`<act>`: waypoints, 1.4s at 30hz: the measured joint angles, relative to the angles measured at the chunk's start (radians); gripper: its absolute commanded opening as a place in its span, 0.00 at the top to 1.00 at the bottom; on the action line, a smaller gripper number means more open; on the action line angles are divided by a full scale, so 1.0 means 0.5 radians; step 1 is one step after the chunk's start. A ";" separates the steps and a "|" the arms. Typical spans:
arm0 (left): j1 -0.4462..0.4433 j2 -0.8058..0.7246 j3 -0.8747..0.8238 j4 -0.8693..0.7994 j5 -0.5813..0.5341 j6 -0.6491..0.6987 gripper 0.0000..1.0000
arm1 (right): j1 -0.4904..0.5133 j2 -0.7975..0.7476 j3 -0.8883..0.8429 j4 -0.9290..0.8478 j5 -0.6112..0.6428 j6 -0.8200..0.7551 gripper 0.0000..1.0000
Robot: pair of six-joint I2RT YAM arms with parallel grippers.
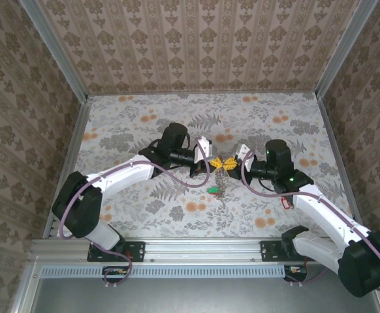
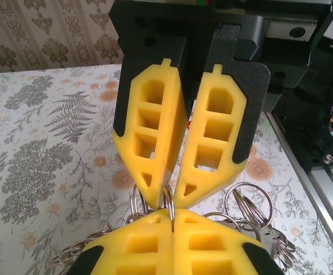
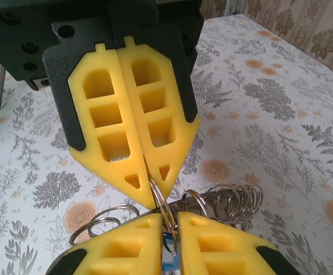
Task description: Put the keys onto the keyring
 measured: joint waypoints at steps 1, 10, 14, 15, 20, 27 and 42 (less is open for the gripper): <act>0.001 -0.002 -0.011 0.035 0.008 -0.018 1.00 | -0.003 -0.001 -0.001 0.016 -0.008 0.011 0.82; 0.013 -0.010 -0.052 0.163 0.019 -0.091 1.00 | -0.026 -0.004 -0.008 0.047 -0.060 0.047 0.98; 0.011 -0.011 -0.050 0.123 0.011 -0.075 0.91 | -0.025 0.000 0.019 -0.026 -0.059 0.002 1.00; 0.007 -0.011 -0.043 0.102 0.005 -0.054 0.88 | -0.025 0.007 0.041 -0.076 -0.060 -0.013 1.00; -0.037 -0.024 0.034 -0.068 -0.081 0.056 0.81 | -0.008 0.019 0.134 -0.263 -0.021 -0.112 1.00; -0.087 -0.025 0.158 -0.305 -0.239 0.187 0.78 | 0.037 0.038 0.255 -0.478 0.095 -0.254 1.00; -0.135 -0.013 0.309 -0.594 -0.314 0.311 0.80 | 0.063 0.037 0.316 -0.649 0.146 -0.360 1.00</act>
